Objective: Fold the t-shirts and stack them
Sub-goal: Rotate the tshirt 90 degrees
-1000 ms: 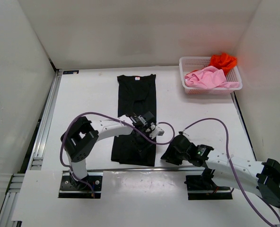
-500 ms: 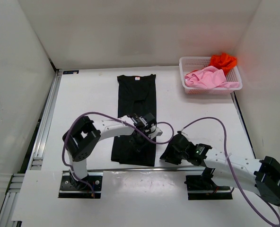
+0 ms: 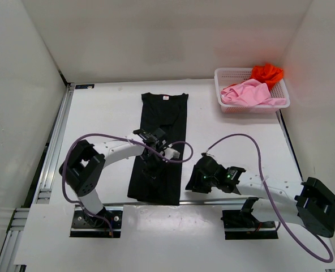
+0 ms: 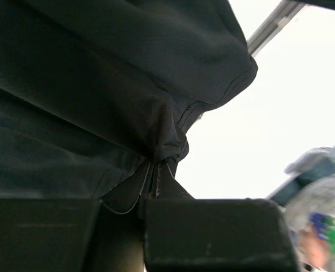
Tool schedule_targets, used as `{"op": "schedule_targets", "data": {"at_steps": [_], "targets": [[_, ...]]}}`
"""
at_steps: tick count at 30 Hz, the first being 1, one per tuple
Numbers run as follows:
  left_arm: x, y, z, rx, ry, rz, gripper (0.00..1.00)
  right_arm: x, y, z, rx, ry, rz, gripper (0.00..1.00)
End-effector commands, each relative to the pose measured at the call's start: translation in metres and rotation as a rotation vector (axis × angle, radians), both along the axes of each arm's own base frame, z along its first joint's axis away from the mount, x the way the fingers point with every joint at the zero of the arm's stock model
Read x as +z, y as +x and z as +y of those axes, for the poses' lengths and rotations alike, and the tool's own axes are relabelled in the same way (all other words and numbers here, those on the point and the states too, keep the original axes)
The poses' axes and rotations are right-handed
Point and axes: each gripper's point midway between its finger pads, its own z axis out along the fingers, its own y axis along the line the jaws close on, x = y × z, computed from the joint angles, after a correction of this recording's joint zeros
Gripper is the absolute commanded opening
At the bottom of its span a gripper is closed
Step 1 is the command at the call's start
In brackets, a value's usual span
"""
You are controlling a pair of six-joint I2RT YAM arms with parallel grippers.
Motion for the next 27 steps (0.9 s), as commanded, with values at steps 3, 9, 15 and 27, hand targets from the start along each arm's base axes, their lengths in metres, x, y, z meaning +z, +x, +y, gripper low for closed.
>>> {"op": "schedule_targets", "data": {"at_steps": [3, 9, 15, 27], "targets": [[0.010, -0.006, 0.002, 0.076, -0.079, 0.161, 0.10, 0.014, 0.002, 0.019, 0.063, 0.051, -0.027, 0.46], [0.006, -0.012, 0.006, 0.090, -0.075, 0.202, 0.25, 0.014, -0.001, 0.038, 0.105, 0.061, -0.015, 0.50], [0.016, -0.013, 0.015, 0.085, 0.000, 0.200, 0.61, 0.016, -0.001, 0.044, 0.116, 0.061, -0.014, 0.51], [0.030, 0.066, 0.098, 0.284, 0.072, -0.537, 0.56, 0.012, -0.017, 0.047, 0.185, 0.067, 0.012, 0.57]]}}
